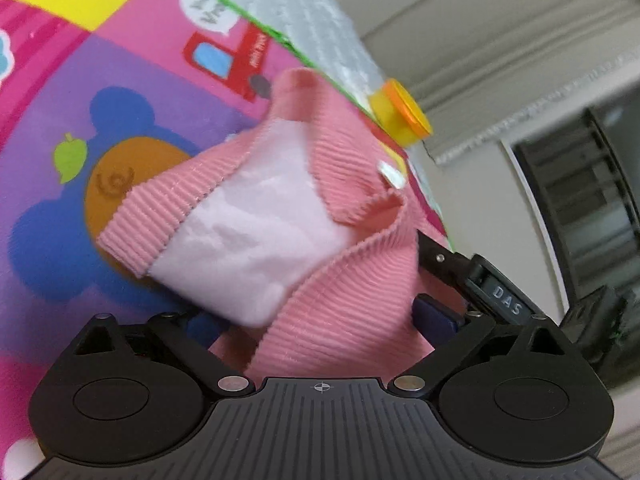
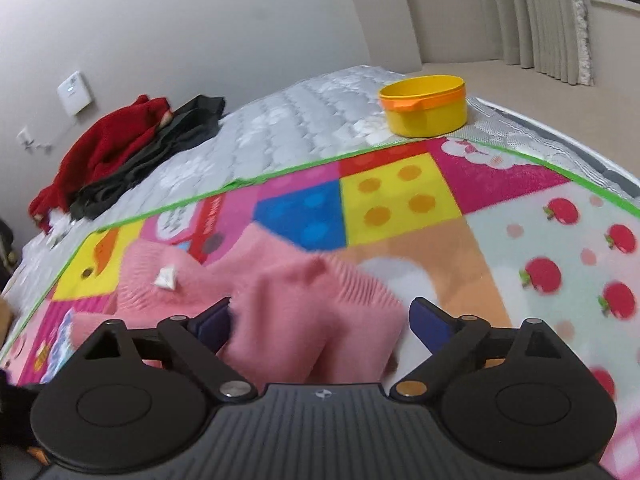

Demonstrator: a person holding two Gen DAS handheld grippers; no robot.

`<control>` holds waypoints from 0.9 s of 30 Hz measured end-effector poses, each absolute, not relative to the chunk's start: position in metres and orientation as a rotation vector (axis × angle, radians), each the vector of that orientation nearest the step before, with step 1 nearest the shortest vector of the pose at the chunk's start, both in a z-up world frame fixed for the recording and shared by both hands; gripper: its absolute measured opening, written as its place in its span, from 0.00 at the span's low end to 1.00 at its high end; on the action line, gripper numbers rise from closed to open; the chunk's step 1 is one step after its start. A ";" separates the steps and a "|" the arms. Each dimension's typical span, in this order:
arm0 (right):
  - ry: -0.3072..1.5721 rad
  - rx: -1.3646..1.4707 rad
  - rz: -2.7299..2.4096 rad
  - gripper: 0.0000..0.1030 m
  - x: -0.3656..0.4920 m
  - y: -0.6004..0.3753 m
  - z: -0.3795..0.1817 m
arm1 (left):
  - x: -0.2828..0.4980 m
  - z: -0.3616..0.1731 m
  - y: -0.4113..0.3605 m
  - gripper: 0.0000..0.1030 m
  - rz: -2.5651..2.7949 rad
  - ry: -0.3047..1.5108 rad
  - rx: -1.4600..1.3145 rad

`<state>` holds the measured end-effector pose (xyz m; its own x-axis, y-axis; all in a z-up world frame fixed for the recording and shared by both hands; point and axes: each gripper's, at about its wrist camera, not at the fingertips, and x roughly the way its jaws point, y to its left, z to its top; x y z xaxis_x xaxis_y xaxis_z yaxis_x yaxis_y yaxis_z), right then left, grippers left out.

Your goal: Fold clothes

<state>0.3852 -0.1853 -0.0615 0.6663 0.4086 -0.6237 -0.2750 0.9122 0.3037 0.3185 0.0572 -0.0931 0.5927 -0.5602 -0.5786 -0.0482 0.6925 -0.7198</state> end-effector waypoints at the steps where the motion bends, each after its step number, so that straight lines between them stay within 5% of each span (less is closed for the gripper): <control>1: 0.766 0.179 0.412 0.82 0.393 -0.182 -0.066 | 0.322 -0.093 0.057 0.97 -0.328 0.895 -0.773; 6: 0.826 0.203 0.505 0.52 0.385 -0.184 -0.069 | 0.327 -0.092 0.054 0.92 -0.352 0.879 -0.705; 9: 0.886 0.268 0.573 0.46 0.358 -0.190 -0.066 | 0.321 -0.085 0.062 0.90 -0.378 0.882 -0.662; 16: 0.983 0.229 0.752 0.45 0.237 -0.172 -0.064 | 0.254 -0.069 0.085 0.92 -0.381 0.934 -0.492; 27: 0.824 0.095 0.654 0.54 0.176 -0.186 0.008 | 0.165 -0.027 0.059 0.95 -0.131 0.841 -0.140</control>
<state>0.1765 -0.1865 0.0084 0.4961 0.5745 -0.6510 -0.5031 0.8013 0.3237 0.1650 0.0588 -0.0269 0.6595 -0.1709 -0.7320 0.0602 0.9827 -0.1752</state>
